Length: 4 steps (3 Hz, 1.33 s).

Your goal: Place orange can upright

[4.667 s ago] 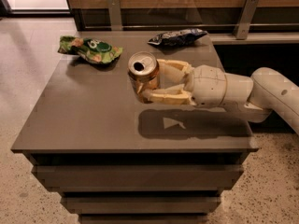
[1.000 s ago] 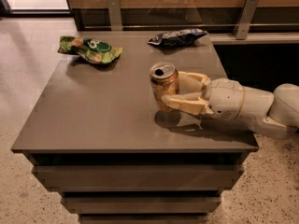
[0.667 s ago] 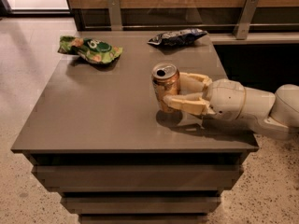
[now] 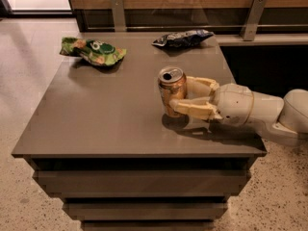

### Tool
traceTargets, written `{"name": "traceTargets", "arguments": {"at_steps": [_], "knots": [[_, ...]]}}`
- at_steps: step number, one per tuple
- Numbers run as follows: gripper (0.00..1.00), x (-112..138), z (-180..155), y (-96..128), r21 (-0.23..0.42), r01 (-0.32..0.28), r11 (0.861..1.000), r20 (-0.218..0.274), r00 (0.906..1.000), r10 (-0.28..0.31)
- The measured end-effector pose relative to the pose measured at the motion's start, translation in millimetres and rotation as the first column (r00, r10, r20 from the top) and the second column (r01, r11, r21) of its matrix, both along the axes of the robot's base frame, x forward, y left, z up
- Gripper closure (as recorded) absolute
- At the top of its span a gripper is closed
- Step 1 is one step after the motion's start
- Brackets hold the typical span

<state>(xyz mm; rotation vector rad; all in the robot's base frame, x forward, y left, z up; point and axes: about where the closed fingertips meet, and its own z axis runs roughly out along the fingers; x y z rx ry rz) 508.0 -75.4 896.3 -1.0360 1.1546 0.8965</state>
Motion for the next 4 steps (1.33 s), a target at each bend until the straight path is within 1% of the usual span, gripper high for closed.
{"name": "traceTargets", "arguments": {"at_steps": [1,2,4], "knots": [[1.00,0.5,-4.8,-1.1,0.005,0.005,1.000,-0.010,0.9999,-0.005],[0.83,1.4,-10.2,-2.8,0.010,0.017,1.000,-0.027,0.9995,-0.017],[0.36,2.3,-14.2,-6.0,0.019,0.033,0.999,-0.038,0.9988,-0.032]]}}
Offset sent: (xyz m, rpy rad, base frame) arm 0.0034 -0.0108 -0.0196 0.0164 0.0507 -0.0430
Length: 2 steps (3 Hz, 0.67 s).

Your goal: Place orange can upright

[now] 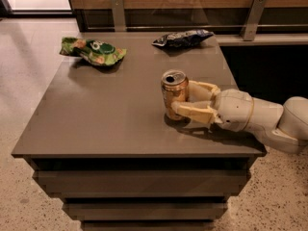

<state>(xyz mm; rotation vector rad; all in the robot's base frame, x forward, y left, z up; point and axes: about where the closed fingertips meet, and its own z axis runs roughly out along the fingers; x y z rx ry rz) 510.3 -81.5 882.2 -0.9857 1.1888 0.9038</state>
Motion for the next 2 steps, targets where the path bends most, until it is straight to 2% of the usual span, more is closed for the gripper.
{"name": "traceTargets", "arguments": {"at_steps": [1,2], "knots": [[0.13,1.0,1.6,-1.2,0.003,0.002,1.000,0.002,1.0000,-0.002],[0.00,3.4,6.4,-2.8,0.002,0.004,1.000,0.008,1.0000,-0.004]]}}
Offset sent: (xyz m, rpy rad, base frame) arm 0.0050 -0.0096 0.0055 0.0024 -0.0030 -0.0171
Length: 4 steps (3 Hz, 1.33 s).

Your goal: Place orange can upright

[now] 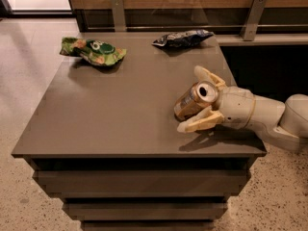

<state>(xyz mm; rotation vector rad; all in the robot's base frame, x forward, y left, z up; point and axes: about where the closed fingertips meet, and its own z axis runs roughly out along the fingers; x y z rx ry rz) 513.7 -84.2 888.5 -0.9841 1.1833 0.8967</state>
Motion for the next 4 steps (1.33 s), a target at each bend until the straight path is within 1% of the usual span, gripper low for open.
{"name": "traceTargets", "arguments": {"at_steps": [2,3,4], "knots": [[0.00,1,5,0,-0.009,0.000,1.000,0.015,0.9999,0.000],[0.00,1,19,10,-0.039,-0.022,0.999,0.045,0.9987,0.024],[0.00,-1,19,10,-0.043,-0.020,0.999,0.049,0.9986,0.022]]}}
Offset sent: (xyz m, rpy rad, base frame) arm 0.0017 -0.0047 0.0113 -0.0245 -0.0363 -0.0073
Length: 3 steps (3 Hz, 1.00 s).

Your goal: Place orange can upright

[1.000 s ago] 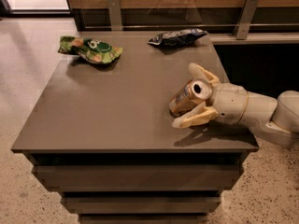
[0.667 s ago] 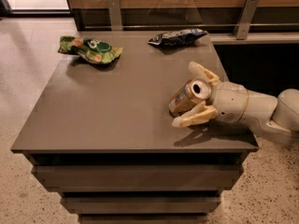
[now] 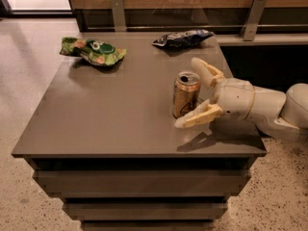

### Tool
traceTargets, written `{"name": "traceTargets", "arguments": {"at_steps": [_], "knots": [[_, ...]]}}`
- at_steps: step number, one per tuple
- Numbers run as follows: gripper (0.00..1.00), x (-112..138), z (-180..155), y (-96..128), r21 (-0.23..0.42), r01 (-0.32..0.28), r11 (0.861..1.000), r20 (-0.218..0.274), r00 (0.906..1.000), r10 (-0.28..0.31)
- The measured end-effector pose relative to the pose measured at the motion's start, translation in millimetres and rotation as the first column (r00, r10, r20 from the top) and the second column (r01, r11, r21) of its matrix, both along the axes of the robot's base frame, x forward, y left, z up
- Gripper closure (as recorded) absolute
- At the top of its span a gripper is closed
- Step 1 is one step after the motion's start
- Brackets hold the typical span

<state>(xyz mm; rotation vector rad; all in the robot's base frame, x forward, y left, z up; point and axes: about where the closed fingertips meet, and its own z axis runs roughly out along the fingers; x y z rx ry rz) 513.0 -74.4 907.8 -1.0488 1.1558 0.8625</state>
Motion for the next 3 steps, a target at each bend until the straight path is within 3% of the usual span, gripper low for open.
{"name": "traceTargets", "arguments": {"at_steps": [3], "knots": [[0.00,-18,5,-19,-0.019,0.048,0.999,0.015,0.9987,-0.048]]}}
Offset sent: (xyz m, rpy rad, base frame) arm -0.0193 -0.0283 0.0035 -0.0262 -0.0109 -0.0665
